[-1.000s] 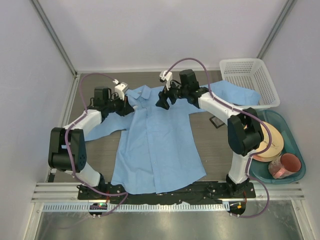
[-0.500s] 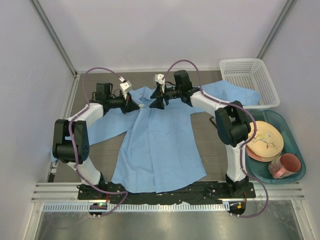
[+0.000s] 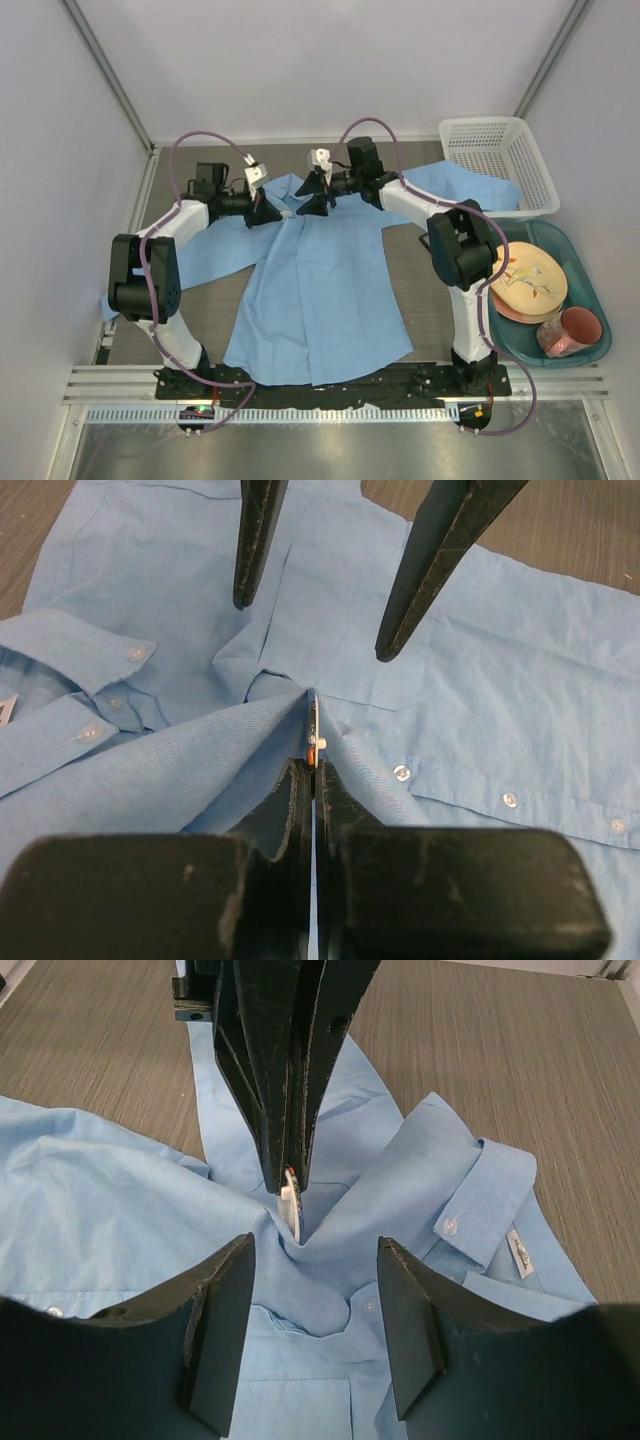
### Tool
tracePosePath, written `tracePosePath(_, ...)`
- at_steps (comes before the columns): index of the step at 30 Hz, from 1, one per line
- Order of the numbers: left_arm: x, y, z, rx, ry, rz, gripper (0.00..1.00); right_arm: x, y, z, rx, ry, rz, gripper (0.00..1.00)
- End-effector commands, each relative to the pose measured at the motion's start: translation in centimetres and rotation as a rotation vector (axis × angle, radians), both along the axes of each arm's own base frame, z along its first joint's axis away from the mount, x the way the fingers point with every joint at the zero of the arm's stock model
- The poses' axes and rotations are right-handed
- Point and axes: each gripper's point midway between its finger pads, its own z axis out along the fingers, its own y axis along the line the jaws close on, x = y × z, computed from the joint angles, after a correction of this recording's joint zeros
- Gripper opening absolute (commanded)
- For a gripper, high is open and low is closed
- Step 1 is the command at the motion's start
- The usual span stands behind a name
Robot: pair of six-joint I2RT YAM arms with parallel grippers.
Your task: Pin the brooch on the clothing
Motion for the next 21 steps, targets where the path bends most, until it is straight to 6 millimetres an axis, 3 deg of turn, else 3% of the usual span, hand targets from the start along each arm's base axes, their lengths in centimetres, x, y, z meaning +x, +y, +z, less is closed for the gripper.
tracePosePath(1, -0.1, -1.2, 1.9, -0.036, -0.063, -0.069, 0.00, -0.4, 0.8, 1.2, 0.033, -0.072, 0.072, 0.57)
tracePosePath(9, -0.6, -1.3, 2.0, -0.039, -0.057, -0.071, 0.00, -0.5, 1.6, 0.4, 0.022, -0.068, 0.078, 0.54)
tracePosePath(21, -0.7, -1.5, 2.5, -0.054, -0.064, -0.083, 0.00, -0.1, 1.8, -2.8, -0.042, -0.036, 0.063, 0.47)
